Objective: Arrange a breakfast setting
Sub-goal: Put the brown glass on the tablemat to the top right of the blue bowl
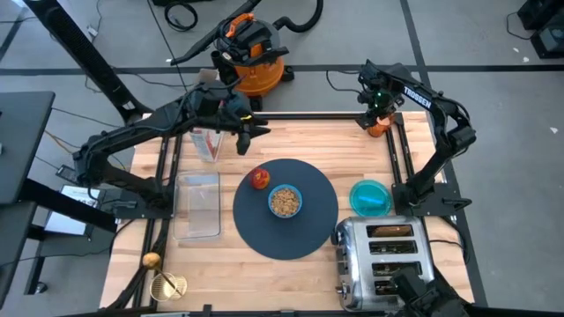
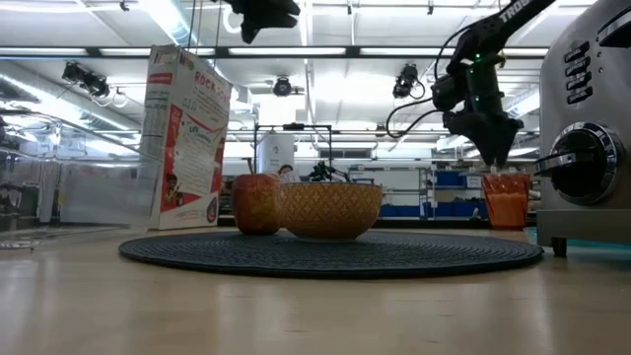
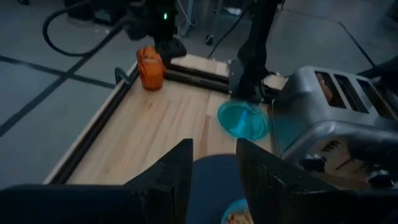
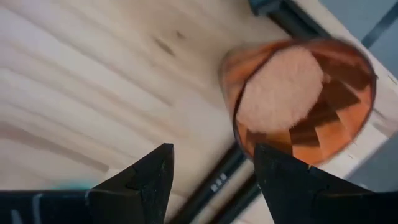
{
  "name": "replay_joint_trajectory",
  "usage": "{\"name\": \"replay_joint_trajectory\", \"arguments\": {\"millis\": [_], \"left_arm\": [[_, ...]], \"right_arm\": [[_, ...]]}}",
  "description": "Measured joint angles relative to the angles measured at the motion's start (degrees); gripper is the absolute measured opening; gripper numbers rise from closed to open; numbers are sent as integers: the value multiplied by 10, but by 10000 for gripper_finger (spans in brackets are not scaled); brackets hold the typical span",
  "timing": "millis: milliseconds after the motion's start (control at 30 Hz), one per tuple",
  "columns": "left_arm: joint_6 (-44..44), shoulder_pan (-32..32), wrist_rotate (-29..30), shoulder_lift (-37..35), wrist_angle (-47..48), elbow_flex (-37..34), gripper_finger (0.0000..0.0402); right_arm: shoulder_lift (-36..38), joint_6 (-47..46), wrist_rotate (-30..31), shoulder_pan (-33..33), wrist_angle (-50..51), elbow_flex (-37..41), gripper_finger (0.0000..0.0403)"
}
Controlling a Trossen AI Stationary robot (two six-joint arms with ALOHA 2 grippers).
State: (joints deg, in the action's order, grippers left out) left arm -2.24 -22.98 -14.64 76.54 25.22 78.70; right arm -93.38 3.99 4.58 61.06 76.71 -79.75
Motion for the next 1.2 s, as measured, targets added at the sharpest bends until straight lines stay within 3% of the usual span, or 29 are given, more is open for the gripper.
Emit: {"name": "replay_joint_trajectory", "arguments": {"millis": [233, 500, 633, 867, 1000, 1200], "left_arm": [[1, 0, -1, -19, 15, 0, 130], [6, 6, 0, -32, 11, 0, 130], [6, 11, 0, -32, -1, 0, 130], [-1, 35, -1, -32, -27, 0, 130], [-16, 53, 0, -32, -26, 0, 130], [-32, 75, 0, -31, -27, 0, 130]], "right_arm": [[66, -81, 31, -45, -44, 22, 213], [230, -181, 57, -111, -80, 175, 213], [274, -207, 137, -147, -101, 240, 213], [243, -99, 224, -186, -200, 292, 214], [197, -43, 232, -179, -237, 294, 225], [145, -51, 320, -171, -250, 294, 271]]}}
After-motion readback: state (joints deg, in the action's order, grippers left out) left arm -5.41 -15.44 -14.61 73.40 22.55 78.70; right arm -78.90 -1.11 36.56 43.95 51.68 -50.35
